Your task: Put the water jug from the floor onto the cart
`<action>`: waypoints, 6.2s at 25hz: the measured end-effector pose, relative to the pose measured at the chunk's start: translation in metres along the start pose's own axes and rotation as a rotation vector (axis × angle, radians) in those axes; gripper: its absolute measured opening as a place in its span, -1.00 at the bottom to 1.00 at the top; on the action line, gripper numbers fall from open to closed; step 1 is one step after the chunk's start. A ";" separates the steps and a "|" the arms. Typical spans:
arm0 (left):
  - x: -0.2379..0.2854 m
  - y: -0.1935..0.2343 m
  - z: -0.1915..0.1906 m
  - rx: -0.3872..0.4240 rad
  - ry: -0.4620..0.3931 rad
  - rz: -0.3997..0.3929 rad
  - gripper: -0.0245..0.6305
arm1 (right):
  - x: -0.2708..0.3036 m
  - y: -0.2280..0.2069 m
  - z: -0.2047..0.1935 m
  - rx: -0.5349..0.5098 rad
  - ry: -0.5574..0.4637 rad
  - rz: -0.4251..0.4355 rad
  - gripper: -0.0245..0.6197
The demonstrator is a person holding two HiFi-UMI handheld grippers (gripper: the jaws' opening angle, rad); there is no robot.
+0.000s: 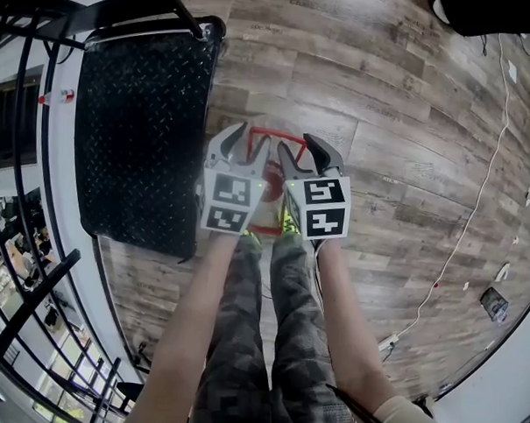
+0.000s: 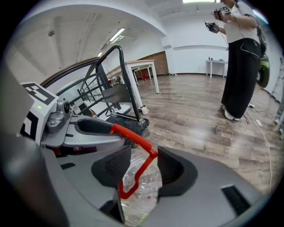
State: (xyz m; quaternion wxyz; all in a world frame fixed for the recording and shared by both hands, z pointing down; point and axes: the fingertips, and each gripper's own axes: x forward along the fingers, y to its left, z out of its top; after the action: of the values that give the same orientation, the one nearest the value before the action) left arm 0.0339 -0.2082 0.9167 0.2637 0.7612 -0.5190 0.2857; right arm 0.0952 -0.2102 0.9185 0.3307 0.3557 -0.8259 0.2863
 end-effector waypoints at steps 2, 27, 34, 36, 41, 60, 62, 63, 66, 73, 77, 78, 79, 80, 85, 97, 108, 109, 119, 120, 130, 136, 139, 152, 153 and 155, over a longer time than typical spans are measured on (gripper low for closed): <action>0.002 0.000 0.000 -0.014 -0.003 -0.005 -0.47 | 0.002 -0.002 -0.001 0.001 0.004 0.000 -0.35; -0.042 -0.024 0.007 -0.014 0.018 -0.010 -0.63 | -0.041 0.022 -0.008 -0.078 0.033 0.024 -0.58; -0.077 -0.029 0.008 -0.041 0.023 0.009 -0.64 | -0.070 0.048 -0.007 -0.088 0.050 0.048 -0.60; -0.084 -0.030 0.016 -0.045 0.008 0.013 -0.64 | -0.077 0.050 0.000 -0.091 0.038 0.048 -0.60; -0.106 -0.033 0.052 -0.039 -0.034 0.016 -0.66 | -0.105 0.055 0.030 -0.104 0.008 0.048 -0.61; -0.281 -0.064 0.177 -0.079 -0.147 0.128 -0.80 | -0.283 0.124 0.141 -0.247 -0.092 0.166 -0.66; -0.297 -0.068 0.184 -0.079 -0.154 0.140 -0.81 | -0.298 0.133 0.145 -0.259 -0.097 0.181 -0.67; -0.304 -0.071 0.187 -0.078 -0.156 0.145 -0.81 | -0.305 0.136 0.147 -0.264 -0.101 0.188 -0.67; -0.323 -0.076 0.198 -0.067 -0.159 0.159 -0.81 | -0.323 0.144 0.156 -0.273 -0.117 0.208 -0.68; -0.354 -0.081 0.225 -0.060 -0.179 0.223 -0.81 | -0.354 0.155 0.182 -0.316 -0.145 0.269 -0.68; -0.363 -0.082 0.232 -0.072 -0.186 0.241 -0.81 | -0.362 0.159 0.189 -0.333 -0.146 0.300 -0.68; -0.366 -0.081 0.233 -0.075 -0.187 0.248 -0.81 | -0.363 0.160 0.192 -0.345 -0.146 0.310 -0.68; -0.368 -0.081 0.235 -0.078 -0.188 0.256 -0.81 | -0.365 0.162 0.194 -0.357 -0.146 0.322 -0.68; -0.371 -0.081 0.235 -0.081 -0.188 0.263 -0.81 | -0.367 0.164 0.195 -0.366 -0.146 0.334 -0.68; -0.378 -0.075 0.233 -0.116 -0.195 0.309 -0.81 | -0.367 0.176 0.200 -0.427 -0.147 0.402 -0.70; -0.401 -0.029 0.239 -0.189 -0.246 0.374 -0.81 | -0.348 0.212 0.233 -0.531 -0.126 0.466 -0.71; -0.420 0.003 0.230 -0.238 -0.279 0.409 -0.81 | -0.337 0.245 0.252 -0.619 -0.107 0.515 -0.71; -0.422 0.006 0.230 -0.243 -0.278 0.408 -0.81 | -0.336 0.248 0.254 -0.627 -0.104 0.517 -0.71; -0.442 0.065 0.225 -0.274 -0.300 0.400 -0.81 | -0.304 0.295 0.277 -0.650 -0.061 0.532 -0.71; -0.443 0.071 0.223 -0.276 -0.303 0.402 -0.81 | -0.300 0.301 0.279 -0.653 -0.058 0.535 -0.71; -0.469 0.154 0.211 -0.300 -0.293 0.415 -0.81 | -0.249 0.368 0.313 -0.706 -0.035 0.575 -0.71; -0.493 0.208 0.192 -0.321 -0.291 0.444 -0.81 | -0.220 0.421 0.328 -0.723 -0.038 0.597 -0.71; -0.506 0.226 0.186 -0.329 -0.290 0.464 -0.81 | -0.211 0.441 0.330 -0.728 -0.040 0.609 -0.71; -0.505 0.297 0.152 -0.446 -0.251 0.572 -0.81 | -0.144 0.487 0.341 -0.794 0.025 0.730 -0.71; -0.505 0.300 0.148 -0.457 -0.249 0.581 -0.81 | -0.141 0.490 0.340 -0.798 0.030 0.742 -0.71; -0.502 0.309 0.141 -0.471 -0.246 0.594 -0.81 | -0.130 0.496 0.339 -0.810 0.039 0.759 -0.71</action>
State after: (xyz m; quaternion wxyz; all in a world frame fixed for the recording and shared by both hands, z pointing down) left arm -0.3837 -0.0851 0.4947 0.2729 0.5252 -0.7956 0.1291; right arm -0.3372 -0.1095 0.4938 0.3299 -0.1278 -0.9339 0.0515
